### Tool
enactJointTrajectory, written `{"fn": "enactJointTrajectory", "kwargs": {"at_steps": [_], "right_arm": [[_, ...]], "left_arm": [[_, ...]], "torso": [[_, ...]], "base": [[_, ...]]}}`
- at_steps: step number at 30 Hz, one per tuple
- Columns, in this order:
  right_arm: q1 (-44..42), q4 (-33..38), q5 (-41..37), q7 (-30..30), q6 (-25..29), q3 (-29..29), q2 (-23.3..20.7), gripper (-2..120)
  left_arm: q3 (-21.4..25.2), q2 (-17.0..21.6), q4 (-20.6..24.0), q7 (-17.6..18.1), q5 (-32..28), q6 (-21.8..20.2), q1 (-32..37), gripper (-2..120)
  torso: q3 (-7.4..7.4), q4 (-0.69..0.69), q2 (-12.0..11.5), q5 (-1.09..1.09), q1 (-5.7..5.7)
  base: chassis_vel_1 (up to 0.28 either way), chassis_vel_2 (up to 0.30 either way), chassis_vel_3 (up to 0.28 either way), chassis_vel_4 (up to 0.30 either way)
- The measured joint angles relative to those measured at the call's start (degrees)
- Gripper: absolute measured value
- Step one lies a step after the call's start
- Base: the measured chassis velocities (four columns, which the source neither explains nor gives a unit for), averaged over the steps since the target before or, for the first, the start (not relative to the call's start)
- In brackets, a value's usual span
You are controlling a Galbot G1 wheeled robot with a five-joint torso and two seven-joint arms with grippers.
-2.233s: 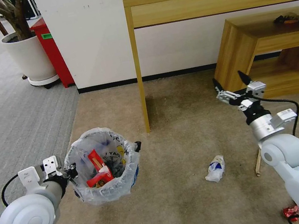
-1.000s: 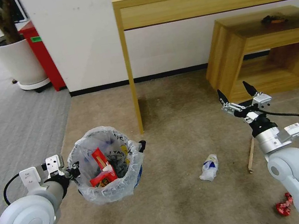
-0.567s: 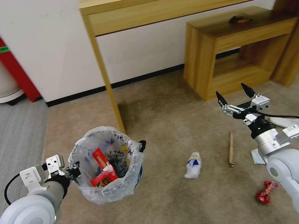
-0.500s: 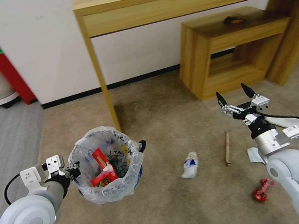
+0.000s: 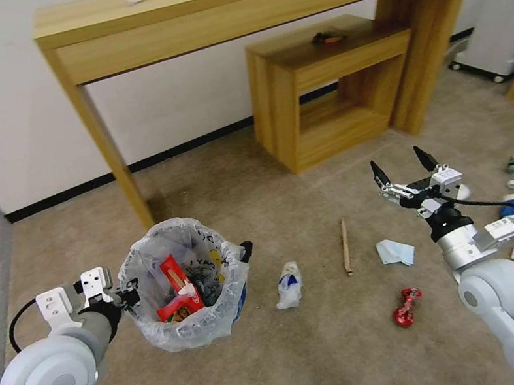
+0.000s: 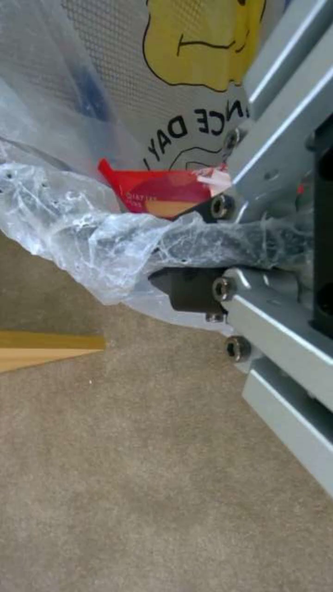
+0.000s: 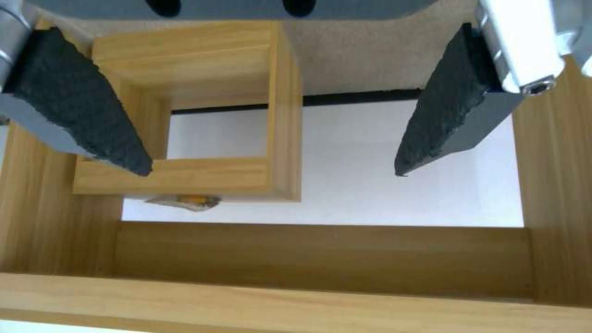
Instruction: Pick up the trash bin and place the garbage on the floor into it.
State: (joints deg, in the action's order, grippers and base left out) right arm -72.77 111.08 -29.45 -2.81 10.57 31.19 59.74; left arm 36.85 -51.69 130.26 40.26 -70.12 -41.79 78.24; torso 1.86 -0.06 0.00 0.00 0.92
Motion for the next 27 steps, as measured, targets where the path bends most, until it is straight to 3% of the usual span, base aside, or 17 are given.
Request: {"fn": "enactJointTrajectory", "kwargs": {"at_steps": [9, 14, 19, 22, 27], "right_arm": [[0.12, -0.73, 0.71, -0.05, -0.27, -1.58, 0.03, 100], [-0.07, -0.76, 0.43, -4.56, -2.59, -1.72, -0.42, 100], [0.3, -0.36, -2.14, -6.79, -9.3, -3.68, -1.76, 100], [1.87, -0.07, -3.14, -7.21, -17.9, -5.96, -2.66, 100], [4.32, -0.15, -4.23, -5.82, -23.82, -9.21, -3.11, 100]], "left_arm": [[0.17, -0.1, -0.33, -0.02, -0.46, 0.23, 0.06, 0], [0.36, -0.13, -0.59, 0.0, -0.64, 0.23, 0.04, 0], [0.66, -0.08, -1.21, 0.53, -0.66, 0.24, -0.09, 0], [1.08, 0.13, -1.32, 1.19, -0.89, 0.23, -0.03, 0], [1.96, 0.71, -1.34, 1.26, -1.36, 0.11, 0.06, 0]], "torso": [[0.0, -0.02, 0.0, 0.0, 0.0], [0.0, -0.03, 0.0, 0.0, 0.0], [0.0, -0.03, 0.0, 0.0, 0.0], [0.0, -0.02, 0.0, -0.01, 0.0], [0.0, -0.03, 0.0, -0.01, 0.0]], "base": [[0.0, 0.0, 0.0, 0.0], [0.0, 0.0, 0.0, 0.0], [0.0, 0.0, 0.0, 0.0], [0.0, 0.0, 0.0, 0.0], [0.0, 0.0, 0.0, 0.0]]}}
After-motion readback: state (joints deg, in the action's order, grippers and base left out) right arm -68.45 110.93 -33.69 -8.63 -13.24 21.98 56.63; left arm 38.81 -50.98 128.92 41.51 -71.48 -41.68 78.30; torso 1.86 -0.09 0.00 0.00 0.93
